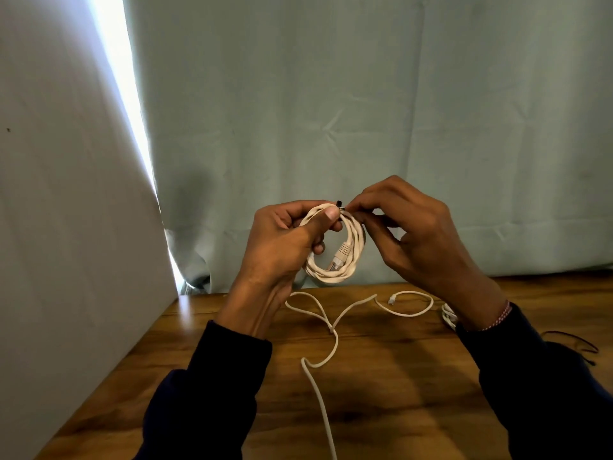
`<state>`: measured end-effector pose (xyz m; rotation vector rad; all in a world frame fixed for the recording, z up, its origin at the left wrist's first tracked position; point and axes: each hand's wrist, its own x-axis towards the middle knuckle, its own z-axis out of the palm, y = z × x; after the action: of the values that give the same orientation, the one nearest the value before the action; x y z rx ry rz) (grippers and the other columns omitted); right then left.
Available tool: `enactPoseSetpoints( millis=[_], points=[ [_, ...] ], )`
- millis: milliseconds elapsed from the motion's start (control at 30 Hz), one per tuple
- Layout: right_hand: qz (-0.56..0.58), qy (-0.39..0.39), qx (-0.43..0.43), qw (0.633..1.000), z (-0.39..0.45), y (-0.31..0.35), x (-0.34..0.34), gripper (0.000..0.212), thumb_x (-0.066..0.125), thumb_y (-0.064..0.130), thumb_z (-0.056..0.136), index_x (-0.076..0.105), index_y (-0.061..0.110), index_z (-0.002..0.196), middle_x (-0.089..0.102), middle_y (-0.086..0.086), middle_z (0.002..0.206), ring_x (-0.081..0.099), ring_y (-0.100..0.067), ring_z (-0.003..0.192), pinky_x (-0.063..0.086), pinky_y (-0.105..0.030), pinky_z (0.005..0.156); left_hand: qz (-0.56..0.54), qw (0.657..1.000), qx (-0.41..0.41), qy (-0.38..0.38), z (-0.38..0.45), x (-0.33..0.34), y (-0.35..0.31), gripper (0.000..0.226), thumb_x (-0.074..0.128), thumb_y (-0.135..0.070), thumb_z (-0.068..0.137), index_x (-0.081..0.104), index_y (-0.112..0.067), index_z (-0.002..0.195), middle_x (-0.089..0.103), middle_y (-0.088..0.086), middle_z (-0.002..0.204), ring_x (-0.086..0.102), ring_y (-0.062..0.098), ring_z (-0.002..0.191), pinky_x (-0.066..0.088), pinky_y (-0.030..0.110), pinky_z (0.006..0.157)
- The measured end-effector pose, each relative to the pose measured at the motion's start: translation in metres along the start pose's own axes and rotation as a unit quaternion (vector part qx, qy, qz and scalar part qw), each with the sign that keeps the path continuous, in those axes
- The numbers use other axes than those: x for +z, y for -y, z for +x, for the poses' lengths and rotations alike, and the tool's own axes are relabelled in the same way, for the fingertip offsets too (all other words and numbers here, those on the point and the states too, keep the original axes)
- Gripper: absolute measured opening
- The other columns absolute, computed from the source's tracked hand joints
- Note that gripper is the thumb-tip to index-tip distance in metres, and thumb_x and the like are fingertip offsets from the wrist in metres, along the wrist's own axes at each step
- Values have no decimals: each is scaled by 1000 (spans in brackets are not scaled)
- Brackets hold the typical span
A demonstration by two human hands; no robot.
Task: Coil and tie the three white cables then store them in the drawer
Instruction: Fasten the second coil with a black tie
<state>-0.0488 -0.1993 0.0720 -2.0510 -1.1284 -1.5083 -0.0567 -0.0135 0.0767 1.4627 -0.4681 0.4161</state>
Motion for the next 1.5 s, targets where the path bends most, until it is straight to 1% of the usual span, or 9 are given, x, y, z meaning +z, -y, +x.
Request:
enactPoseSetpoints(
  millis=[167,400,600,833,967,1133,1233,1367,1500],
  points=[
    [-55,34,-25,998,1,-1,-2,22,61,12,94,69,0,111,66,-15,103,62,-20,88,53,-21,76,-17,999,-31,-34,-1,5,0,7,73,-8,88,78,-6,93,73,9,71,51,10,51,46,24,51],
    [-90,67,-31,993,0,3,0,29,76,-6,80,68,-2,108,66,-21,99,64,-29,82,57,-31,67,16,997,-39,-70,-3,7,-1,9,76,-13,87,79,-8,93,75,8,72,52,11,51,48,26,52],
    [-95,79,-18,992,2,6,2,30,76,-6,79,68,-2,108,65,-21,99,64,-31,81,58,-37,62,71,994,-21,-75,-7,10,-2,7,74,-19,89,79,-15,91,75,1,70,52,9,46,46,20,48],
    [-90,90,-6,992,5,7,-6,21,74,1,84,70,2,106,66,-15,97,63,-25,82,57,-35,64,92,993,-20,-65,-10,14,-5,15,63,-14,96,78,-14,96,75,3,74,59,4,53,54,21,60],
    [-43,75,14,996,8,6,-15,16,71,5,88,74,6,104,69,-9,95,64,-18,82,55,-23,71,97,994,-4,-58,-12,14,-8,15,63,-14,97,78,-14,99,75,1,72,61,4,55,57,24,62],
    [68,51,141,986,12,12,-25,30,77,11,85,64,18,111,70,5,91,68,-9,82,58,-17,81,138,989,16,-57,-16,19,-8,13,66,-19,95,78,-23,96,76,-6,74,62,3,55,60,24,65],
    [99,57,221,969,13,15,-28,48,81,15,81,47,24,113,67,12,85,67,-10,78,59,-19,75,160,985,30,-58,-18,21,-8,14,66,-22,95,79,-22,99,76,-6,78,65,6,59,60,24,65],
    [139,73,284,946,13,16,-28,46,82,13,80,48,21,110,70,6,84,64,-16,70,61,-27,70,204,975,56,-65,-19,23,-6,15,66,-25,95,80,-22,101,76,-7,84,67,10,68,55,19,63],
    [130,83,335,929,14,18,-29,47,83,15,79,46,21,108,72,6,83,57,-18,58,55,-21,62,238,966,78,-65,-21,26,-6,17,65,-25,96,79,-21,105,77,-5,94,69,11,77,57,20,70]
  ],
)
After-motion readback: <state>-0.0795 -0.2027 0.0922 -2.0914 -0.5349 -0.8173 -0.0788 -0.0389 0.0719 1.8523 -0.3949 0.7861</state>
